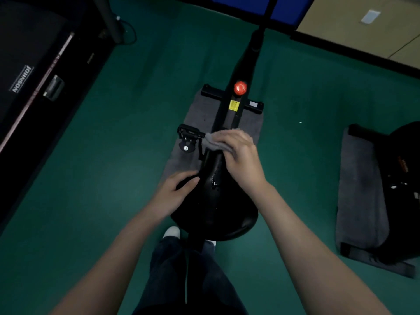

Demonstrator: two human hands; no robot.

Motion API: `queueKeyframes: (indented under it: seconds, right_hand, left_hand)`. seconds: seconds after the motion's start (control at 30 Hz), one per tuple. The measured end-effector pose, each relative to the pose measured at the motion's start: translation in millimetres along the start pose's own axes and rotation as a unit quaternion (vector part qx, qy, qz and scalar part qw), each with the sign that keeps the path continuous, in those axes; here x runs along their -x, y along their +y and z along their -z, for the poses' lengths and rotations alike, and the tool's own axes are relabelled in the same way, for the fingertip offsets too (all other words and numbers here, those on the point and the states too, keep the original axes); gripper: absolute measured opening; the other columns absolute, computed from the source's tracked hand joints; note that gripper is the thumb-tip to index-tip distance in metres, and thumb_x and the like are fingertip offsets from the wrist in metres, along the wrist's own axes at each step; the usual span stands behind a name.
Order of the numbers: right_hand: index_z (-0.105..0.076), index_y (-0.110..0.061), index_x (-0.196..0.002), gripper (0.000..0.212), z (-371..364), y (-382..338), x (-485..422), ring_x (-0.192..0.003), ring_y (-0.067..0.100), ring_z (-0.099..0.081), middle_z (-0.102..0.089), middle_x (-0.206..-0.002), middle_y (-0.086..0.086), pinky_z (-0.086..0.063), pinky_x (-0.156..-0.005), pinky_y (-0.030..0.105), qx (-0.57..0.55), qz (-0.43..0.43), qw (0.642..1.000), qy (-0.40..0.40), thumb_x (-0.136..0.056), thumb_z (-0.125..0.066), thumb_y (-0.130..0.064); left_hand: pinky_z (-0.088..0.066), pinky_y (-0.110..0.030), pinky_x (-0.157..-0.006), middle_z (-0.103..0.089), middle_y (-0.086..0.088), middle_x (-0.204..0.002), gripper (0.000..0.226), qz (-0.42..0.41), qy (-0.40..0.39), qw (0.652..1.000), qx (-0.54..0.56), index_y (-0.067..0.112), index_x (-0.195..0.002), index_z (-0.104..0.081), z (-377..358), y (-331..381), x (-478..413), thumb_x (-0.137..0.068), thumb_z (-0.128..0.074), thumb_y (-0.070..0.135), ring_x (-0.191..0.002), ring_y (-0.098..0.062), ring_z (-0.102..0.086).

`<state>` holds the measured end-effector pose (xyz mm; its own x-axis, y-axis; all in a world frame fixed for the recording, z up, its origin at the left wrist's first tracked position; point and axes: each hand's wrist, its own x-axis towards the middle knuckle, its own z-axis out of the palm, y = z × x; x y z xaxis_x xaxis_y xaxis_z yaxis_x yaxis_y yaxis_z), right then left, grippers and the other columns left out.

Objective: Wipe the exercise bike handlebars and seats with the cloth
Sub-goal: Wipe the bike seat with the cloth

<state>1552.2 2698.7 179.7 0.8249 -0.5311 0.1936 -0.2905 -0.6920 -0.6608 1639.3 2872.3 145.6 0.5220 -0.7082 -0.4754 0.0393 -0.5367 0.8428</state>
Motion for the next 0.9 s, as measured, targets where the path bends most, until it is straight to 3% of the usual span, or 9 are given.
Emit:
queueKeyframes:
  seconds: [0.2,0.43,0.6,0.67,0.83,0.9]
  right_hand:
    - [-0.071,-0.007,-0.101,0.032,2,-2,25,-0.107,0.023,-0.060,-0.070,-0.102,0.003,-0.035,-0.101,0.030,0.044,0.122,0.984,-0.126,-0.077,-0.061,0.012]
    - [-0.070,-0.005,-0.100,0.027,-4,-15,-25,-0.099,0.032,-0.057,-0.068,-0.094,0.011,-0.033,-0.091,0.033,0.170,0.055,0.972,-0.150,-0.079,-0.057,0.005]
    - [-0.065,-0.015,-0.102,0.026,-19,-31,-31,-0.102,0.024,-0.055,-0.067,-0.098,0.003,-0.035,-0.092,0.033,0.297,0.157,0.886,-0.319,-0.083,-0.051,-0.006]
    - [-0.064,-0.016,-0.107,0.029,-17,-32,-43,-0.105,0.026,-0.056,-0.066,-0.103,0.007,-0.040,-0.093,0.036,0.307,0.142,0.873,-0.353,-0.083,-0.051,-0.006]
    - [-0.062,-0.017,-0.117,0.040,-13,-28,-68,-0.109,0.034,-0.055,-0.064,-0.113,0.015,-0.042,-0.096,0.040,0.340,0.036,0.886,-0.312,-0.083,-0.047,-0.003]
    - [-0.062,-0.017,-0.113,0.036,-19,-35,-56,-0.108,0.029,-0.055,-0.065,-0.109,0.010,-0.042,-0.094,0.039,0.363,0.087,0.870,-0.322,-0.082,-0.049,-0.005]
  left_hand:
    - [-0.034,-0.035,-0.112,-0.058,-0.002,-0.128,0.030,0.006,-0.022,0.998,0.056,0.015,-0.123,-0.061,2,-2,5,-0.093,-0.057,0.020,-0.123,-0.012,-0.051]
    - [-0.033,-0.029,-0.111,-0.058,-0.001,-0.129,0.029,-0.025,-0.004,0.997,0.073,0.018,-0.120,-0.061,-1,-6,4,-0.091,-0.060,0.018,-0.123,-0.011,-0.050]
    - [-0.032,-0.016,-0.105,-0.058,0.005,-0.127,0.025,-0.049,0.004,0.996,0.076,0.030,-0.113,-0.060,-1,-19,4,-0.090,-0.061,0.021,-0.122,-0.005,-0.049]
    - [-0.032,-0.020,-0.108,-0.058,0.007,-0.127,0.025,-0.058,0.006,0.995,0.081,0.032,-0.113,-0.060,-2,-23,3,-0.090,-0.061,0.021,-0.124,-0.006,-0.048]
    - [-0.031,-0.031,-0.113,-0.056,0.011,-0.131,0.027,-0.068,0.001,0.994,0.088,0.035,-0.116,-0.060,-1,-29,3,-0.090,-0.061,0.028,-0.126,-0.002,-0.045]
    - [-0.031,-0.031,-0.113,-0.056,0.013,-0.130,0.026,-0.075,0.004,0.993,0.086,0.037,-0.114,-0.060,-1,-31,3,-0.090,-0.061,0.028,-0.126,0.000,-0.045]
